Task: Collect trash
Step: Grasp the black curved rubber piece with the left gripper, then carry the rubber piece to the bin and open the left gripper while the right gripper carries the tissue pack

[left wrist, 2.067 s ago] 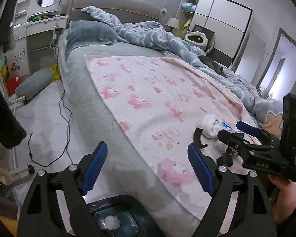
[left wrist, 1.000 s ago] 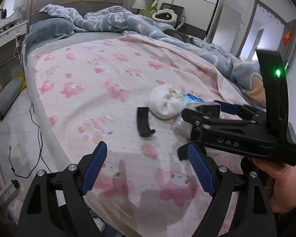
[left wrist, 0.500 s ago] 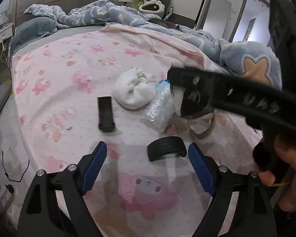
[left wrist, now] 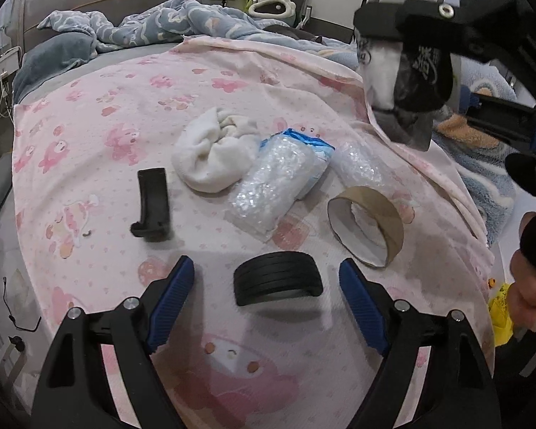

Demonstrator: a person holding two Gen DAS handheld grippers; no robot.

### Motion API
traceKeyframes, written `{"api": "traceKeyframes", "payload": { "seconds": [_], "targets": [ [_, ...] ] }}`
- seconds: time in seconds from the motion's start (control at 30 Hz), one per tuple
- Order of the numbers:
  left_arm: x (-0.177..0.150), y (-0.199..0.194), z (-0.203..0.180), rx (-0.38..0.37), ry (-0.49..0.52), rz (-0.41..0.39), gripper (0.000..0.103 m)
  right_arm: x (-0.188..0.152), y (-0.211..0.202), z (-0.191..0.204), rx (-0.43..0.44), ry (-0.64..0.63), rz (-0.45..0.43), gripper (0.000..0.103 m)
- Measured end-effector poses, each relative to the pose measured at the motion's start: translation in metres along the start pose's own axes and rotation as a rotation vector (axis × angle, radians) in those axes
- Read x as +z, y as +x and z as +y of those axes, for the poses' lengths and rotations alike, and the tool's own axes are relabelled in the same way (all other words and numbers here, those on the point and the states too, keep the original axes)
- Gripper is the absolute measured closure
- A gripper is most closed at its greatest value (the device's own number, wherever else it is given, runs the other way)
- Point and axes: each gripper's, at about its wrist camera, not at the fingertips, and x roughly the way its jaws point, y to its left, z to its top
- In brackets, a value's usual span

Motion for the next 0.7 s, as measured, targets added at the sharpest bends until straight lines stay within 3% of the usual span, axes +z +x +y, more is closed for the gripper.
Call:
{"api": "traceKeyframes", "payload": {
  "seconds": [0.17,0.23,0.33,0.7],
  "targets": [
    [0.000,0.006,-0.003,0.019,0.004,0.004,0.033,-0.001,-0.003,-0.007,0.020,0.023,0.005,0.030],
    [-0.001,0.007,-0.005,0.020,0.014,0.007,0.044,-0.001,-0.003,-0.010,0.040,0.043,0.012,0.030],
    [-0.001,0.005,-0.006,0.019,0.021,0.009,0.051,-0.001,-0.001,-0.015,0.088,0.087,0.030,0.030],
    [-0.013,-0.022,0.014,-0.012,-0.052,-0.010,0.054,-0.016,0.001,0.000,0.193,0.157,0.058,0.030]
  ]
}}
